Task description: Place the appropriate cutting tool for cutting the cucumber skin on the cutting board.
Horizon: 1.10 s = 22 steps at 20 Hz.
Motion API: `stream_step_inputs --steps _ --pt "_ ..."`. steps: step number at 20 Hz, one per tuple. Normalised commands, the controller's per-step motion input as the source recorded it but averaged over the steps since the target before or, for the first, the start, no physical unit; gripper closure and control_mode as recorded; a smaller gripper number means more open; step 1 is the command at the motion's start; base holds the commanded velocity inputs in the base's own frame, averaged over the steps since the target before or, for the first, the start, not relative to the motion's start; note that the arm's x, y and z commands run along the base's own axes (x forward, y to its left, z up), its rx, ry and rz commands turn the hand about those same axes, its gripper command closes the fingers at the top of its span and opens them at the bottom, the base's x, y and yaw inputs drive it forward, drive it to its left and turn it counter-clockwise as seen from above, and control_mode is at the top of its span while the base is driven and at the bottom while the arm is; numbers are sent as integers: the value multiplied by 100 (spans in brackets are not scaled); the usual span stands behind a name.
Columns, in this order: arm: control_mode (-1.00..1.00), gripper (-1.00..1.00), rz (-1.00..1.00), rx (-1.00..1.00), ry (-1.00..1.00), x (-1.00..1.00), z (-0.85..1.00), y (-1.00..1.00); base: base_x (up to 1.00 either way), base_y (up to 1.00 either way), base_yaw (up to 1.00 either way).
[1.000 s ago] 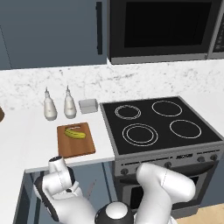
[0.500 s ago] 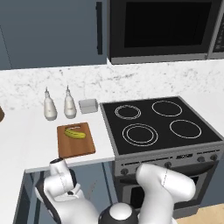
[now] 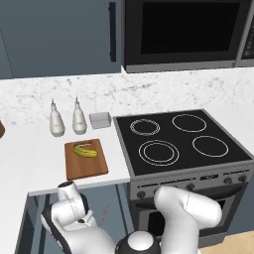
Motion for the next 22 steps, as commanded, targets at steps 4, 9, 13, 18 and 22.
stream_step_inputs --steps 4,9,13,18,22 --pt "-100 -100 0 0 0 15 -4 0 0 0 0" --pt "-100 -100 0 0 0 9 -22 0 0 0 0" --pt "-100 -100 0 -2 0 1 -41 1 0 0 0" --pt "-100 -100 0 -3 0 0 -57 4 0 0 0" --pt "-100 -100 0 -7 0 0 -56 -3 0 0 0"
